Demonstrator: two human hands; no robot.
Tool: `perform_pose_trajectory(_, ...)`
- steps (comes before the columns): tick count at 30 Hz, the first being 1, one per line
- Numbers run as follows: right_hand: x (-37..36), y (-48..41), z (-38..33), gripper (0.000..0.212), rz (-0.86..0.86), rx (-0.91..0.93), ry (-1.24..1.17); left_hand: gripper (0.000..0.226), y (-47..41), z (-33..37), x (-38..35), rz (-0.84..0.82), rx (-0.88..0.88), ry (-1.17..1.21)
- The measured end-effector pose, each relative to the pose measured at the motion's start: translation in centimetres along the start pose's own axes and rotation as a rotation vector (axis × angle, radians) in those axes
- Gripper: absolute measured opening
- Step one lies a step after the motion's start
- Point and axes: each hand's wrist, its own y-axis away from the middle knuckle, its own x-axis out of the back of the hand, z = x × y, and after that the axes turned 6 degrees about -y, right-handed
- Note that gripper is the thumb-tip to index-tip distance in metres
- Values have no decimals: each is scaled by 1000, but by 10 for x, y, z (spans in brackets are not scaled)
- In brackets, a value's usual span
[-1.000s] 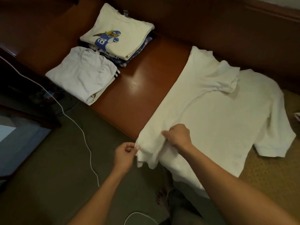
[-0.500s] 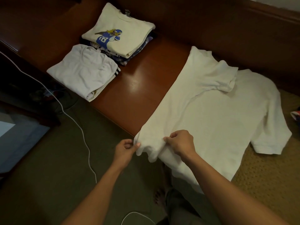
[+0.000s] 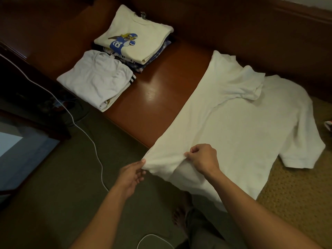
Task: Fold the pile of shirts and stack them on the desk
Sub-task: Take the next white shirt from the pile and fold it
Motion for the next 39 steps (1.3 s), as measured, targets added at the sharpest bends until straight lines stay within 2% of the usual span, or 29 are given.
perform_pose_trajectory(5,-3,-2,2,19,19,4,34,30,-3,3,1,126,-27,-51)
perform_pose_trajectory(9,-4,-2,3,20,30,3,34,18,2,7,-6,66,-155,14)
perform_pose_trajectory(11,-4,-3,3,21,26,-3,37,15,3,9,-7,122,-204,13)
perform_pose_trajectory(14,-4,-4,3,20,26,-17,39,16,4,9,-6,282,-245,-171)
perform_pose_trajectory(20,4,-7,7,18,12,-22,28,19,6,21,-8,309,-328,-409)
perform_pose_trajectory(24,24,-8,10,9,44,56,-11,15,11,30,-18,330,-570,-669)
perform_pose_trajectory(29,69,-21,22,15,161,79,-43,17,8,56,-54,184,-926,-964)
perform_pose_trajectory(33,105,-25,45,24,251,64,84,30,-4,82,-97,0,-1181,-1360)
perform_pose_trajectory(36,127,-20,63,28,268,33,265,47,-14,106,-136,-140,-1232,-1619)
perform_pose_trajectory(39,139,-17,76,28,224,52,290,41,-25,127,-174,-102,-1272,-1850)
